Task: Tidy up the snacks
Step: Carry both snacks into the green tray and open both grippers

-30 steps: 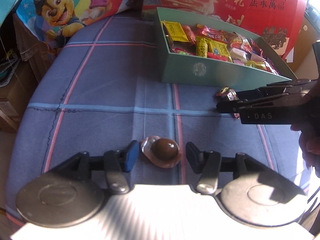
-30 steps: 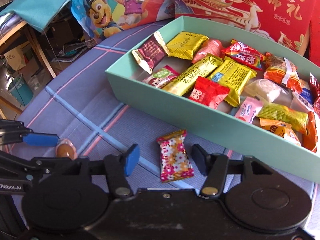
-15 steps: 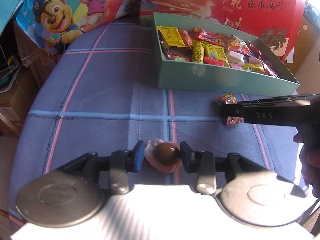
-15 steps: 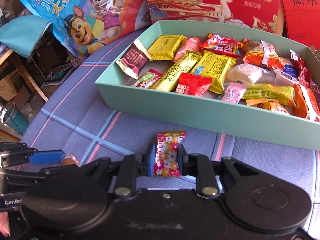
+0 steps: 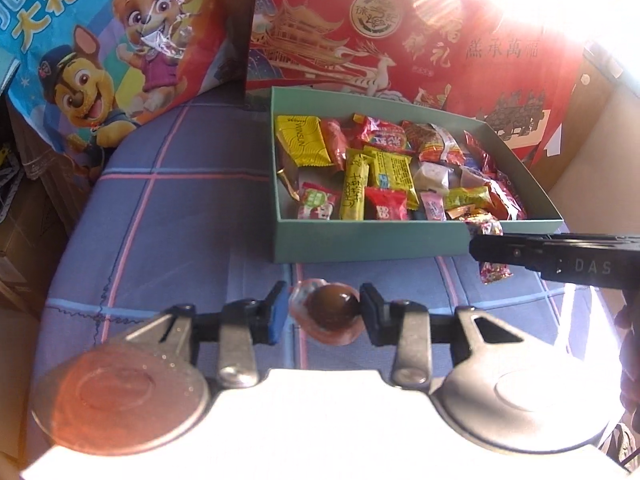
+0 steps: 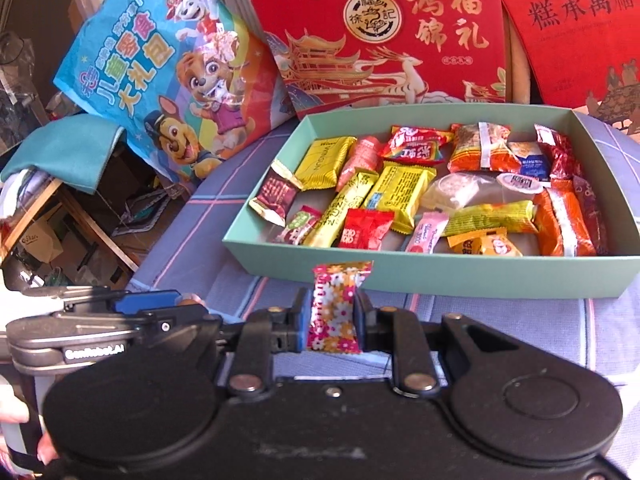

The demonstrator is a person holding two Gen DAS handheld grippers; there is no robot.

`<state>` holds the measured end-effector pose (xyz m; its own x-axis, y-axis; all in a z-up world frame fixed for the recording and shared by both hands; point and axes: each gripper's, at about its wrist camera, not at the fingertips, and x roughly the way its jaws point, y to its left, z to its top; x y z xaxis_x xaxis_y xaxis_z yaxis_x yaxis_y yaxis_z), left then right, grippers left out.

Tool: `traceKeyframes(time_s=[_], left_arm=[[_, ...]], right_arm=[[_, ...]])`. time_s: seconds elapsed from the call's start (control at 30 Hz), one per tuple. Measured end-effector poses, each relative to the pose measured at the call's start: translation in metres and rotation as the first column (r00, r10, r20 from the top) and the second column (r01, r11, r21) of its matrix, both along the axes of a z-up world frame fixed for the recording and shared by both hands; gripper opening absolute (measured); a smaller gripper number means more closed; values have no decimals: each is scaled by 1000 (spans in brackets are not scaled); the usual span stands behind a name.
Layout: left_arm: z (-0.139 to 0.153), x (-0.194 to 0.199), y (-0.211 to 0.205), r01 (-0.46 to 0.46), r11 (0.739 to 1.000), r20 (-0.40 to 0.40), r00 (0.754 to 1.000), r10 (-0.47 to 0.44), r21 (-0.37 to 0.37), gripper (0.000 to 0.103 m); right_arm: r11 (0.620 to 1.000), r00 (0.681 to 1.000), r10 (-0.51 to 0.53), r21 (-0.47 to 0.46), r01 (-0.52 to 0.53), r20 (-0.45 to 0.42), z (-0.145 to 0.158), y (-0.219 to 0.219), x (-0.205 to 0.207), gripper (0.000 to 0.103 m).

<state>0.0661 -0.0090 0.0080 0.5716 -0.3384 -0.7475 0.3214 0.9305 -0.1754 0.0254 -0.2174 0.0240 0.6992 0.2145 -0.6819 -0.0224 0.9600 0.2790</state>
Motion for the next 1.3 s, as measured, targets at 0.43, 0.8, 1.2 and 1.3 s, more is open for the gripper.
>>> traceKeyframes(time_s=[0.43, 0.8, 1.2, 1.3], left_arm=[[20, 111, -44, 10, 1000, 12, 1000, -10, -1, 38], [5, 149, -60, 17, 999, 2, 1000, -17, 48, 38], [16, 142, -61, -63, 989, 88, 995, 52, 132, 103], [22, 132, -55, -73, 991, 77, 995, 65, 110, 103]], right_arm=[[992, 992, -125, 30, 125, -12, 17, -47, 75, 21], [990, 989, -130, 42, 133, -64, -2, -56, 106, 22], [983, 983, -180, 24, 181, -39, 13, -56, 104, 103], [981, 978, -195, -1, 195, -74, 16, -53, 98, 103]])
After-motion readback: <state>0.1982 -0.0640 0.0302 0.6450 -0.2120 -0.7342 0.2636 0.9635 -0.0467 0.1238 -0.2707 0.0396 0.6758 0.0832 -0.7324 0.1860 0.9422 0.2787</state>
